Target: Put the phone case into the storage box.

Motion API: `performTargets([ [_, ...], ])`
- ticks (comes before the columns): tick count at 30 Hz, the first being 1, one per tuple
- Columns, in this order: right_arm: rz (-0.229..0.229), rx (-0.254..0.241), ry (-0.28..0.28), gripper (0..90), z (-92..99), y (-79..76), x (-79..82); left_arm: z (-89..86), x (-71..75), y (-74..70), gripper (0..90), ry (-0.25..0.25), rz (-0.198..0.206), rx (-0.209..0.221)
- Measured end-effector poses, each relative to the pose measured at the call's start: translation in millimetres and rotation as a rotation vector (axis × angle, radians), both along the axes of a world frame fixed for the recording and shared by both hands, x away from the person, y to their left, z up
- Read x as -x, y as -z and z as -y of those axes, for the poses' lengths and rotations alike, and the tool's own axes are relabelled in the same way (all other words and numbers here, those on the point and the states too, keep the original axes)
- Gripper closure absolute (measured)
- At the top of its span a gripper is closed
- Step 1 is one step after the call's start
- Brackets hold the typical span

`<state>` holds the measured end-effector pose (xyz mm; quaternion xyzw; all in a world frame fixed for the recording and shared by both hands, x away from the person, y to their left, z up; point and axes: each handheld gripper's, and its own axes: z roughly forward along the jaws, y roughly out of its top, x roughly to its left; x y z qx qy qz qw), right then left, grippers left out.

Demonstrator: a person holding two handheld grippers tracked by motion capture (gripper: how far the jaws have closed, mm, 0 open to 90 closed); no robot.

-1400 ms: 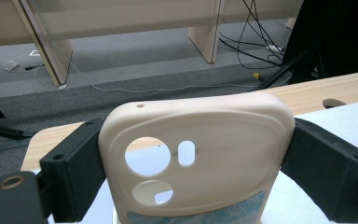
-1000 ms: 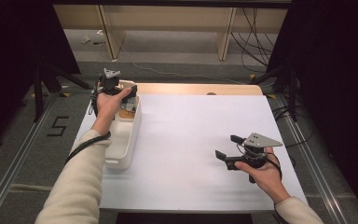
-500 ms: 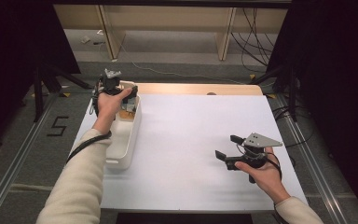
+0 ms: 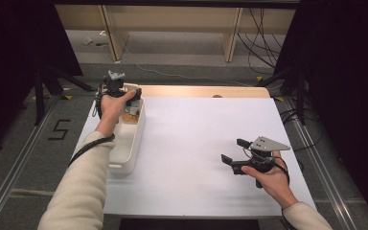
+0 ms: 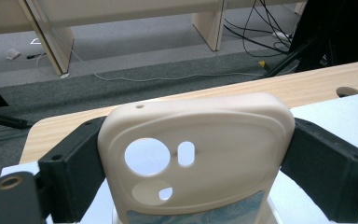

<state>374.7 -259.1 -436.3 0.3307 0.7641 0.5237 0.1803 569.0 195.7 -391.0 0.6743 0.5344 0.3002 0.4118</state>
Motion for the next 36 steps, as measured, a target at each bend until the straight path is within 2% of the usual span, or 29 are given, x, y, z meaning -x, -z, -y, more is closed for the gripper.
performTargets([
  [26,0.001,0.001,-0.001,11.7,0.3,-0.5,0.2,3.6,-6.8,0.8,10.2,0.010,-0.023,-0.016],
  [36,0.002,0.002,-0.001,11.8,0.4,-0.5,0.1,3.1,-9.9,1.3,9.7,-0.005,-0.027,-0.012],
])
